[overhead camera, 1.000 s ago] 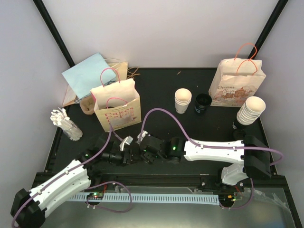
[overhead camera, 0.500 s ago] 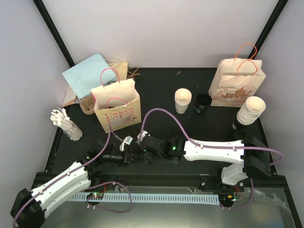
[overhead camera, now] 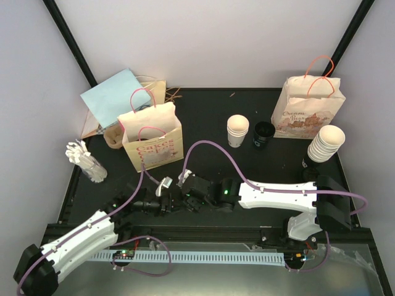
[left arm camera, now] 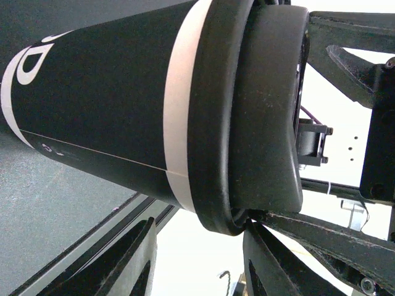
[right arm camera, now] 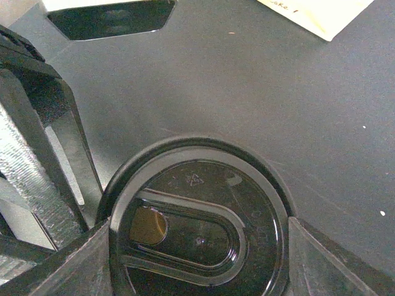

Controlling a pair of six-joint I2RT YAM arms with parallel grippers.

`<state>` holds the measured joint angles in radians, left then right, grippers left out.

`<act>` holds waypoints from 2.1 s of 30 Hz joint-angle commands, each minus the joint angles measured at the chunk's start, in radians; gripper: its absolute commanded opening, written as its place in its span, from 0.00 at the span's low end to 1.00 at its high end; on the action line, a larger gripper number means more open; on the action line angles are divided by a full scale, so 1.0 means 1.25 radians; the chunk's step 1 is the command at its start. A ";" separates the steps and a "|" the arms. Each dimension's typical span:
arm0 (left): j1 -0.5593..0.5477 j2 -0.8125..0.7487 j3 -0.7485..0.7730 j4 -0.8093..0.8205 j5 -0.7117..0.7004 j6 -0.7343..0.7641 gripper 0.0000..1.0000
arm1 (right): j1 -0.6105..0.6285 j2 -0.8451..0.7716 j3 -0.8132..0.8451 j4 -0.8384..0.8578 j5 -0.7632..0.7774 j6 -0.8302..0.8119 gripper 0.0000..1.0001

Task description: Pack the takeout coffee

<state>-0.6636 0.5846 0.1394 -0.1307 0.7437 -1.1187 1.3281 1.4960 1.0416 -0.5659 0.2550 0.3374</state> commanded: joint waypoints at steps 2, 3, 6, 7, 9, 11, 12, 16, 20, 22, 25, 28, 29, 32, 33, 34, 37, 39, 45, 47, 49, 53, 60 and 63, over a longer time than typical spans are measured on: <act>-0.001 -0.002 0.002 -0.065 -0.111 -0.004 0.40 | 0.001 0.100 -0.072 -0.188 -0.044 0.005 0.68; -0.001 -0.001 -0.001 -0.070 -0.113 -0.002 0.40 | 0.003 0.104 -0.073 -0.187 -0.044 0.006 0.68; -0.001 0.006 -0.012 -0.083 -0.120 0.006 0.38 | 0.010 0.112 -0.077 -0.182 -0.044 0.007 0.68; -0.001 0.010 -0.016 -0.087 -0.123 0.008 0.38 | 0.012 0.115 -0.079 -0.180 -0.044 0.008 0.68; -0.002 0.015 -0.026 -0.091 -0.127 0.010 0.37 | 0.015 0.120 -0.082 -0.175 -0.045 0.010 0.68; -0.002 0.015 -0.035 -0.093 -0.132 0.010 0.37 | 0.019 0.129 -0.086 -0.173 -0.044 0.012 0.68; -0.002 0.016 -0.039 -0.096 -0.135 0.012 0.36 | 0.021 0.133 -0.087 -0.173 -0.043 0.013 0.68; -0.002 0.022 -0.049 -0.104 -0.144 0.017 0.35 | 0.028 0.144 -0.087 -0.173 -0.041 0.017 0.67; -0.007 0.027 -0.052 -0.120 -0.155 0.025 0.34 | 0.030 0.145 -0.083 -0.176 -0.039 0.021 0.68; -0.008 0.028 -0.056 -0.126 -0.161 0.027 0.34 | 0.032 0.143 -0.081 -0.176 -0.039 0.022 0.67; -0.011 0.031 -0.065 -0.125 -0.165 0.027 0.34 | 0.032 0.141 -0.078 -0.178 -0.037 0.023 0.68; -0.012 0.037 -0.074 -0.116 -0.168 0.023 0.33 | 0.032 0.139 -0.074 -0.180 -0.037 0.023 0.67; -0.013 0.039 -0.076 -0.111 -0.168 0.022 0.33 | 0.032 0.137 -0.073 -0.181 -0.037 0.023 0.68; -0.016 0.044 -0.079 -0.100 -0.166 0.019 0.33 | 0.031 0.134 -0.073 -0.177 -0.039 0.023 0.68; -0.016 0.043 -0.076 -0.098 -0.163 0.019 0.33 | 0.032 0.134 -0.073 -0.176 -0.039 0.023 0.68; -0.016 0.039 -0.071 -0.099 -0.156 0.021 0.33 | 0.032 0.132 -0.073 -0.176 -0.038 0.023 0.68; -0.015 0.017 -0.032 -0.131 -0.153 0.044 0.36 | 0.032 0.127 -0.075 -0.174 -0.036 0.024 0.68; -0.013 0.002 0.012 -0.170 -0.157 0.064 0.38 | 0.031 0.123 -0.077 -0.174 -0.033 0.028 0.67; 0.015 -0.053 0.099 -0.285 -0.177 0.112 0.39 | 0.014 0.096 -0.080 -0.181 -0.024 0.034 0.68; 0.033 -0.063 0.127 -0.326 -0.183 0.137 0.40 | 0.012 0.087 -0.081 -0.183 -0.020 0.031 0.67; 0.053 -0.059 0.148 -0.353 -0.178 0.162 0.41 | 0.011 0.080 -0.080 -0.184 -0.023 0.027 0.67; 0.095 -0.032 0.171 -0.355 -0.143 0.204 0.40 | 0.011 0.068 -0.076 -0.178 -0.032 0.017 0.67; 0.117 0.024 0.211 -0.271 -0.091 0.239 0.49 | 0.011 0.052 -0.072 -0.161 -0.030 0.009 0.67; 0.118 0.069 0.206 -0.194 -0.035 0.229 0.51 | 0.011 0.049 -0.071 -0.148 -0.030 0.005 0.67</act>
<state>-0.5228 0.6170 0.3637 -0.4969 0.6006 -0.8516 1.3449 1.4914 1.0359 -0.5411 0.3000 0.3550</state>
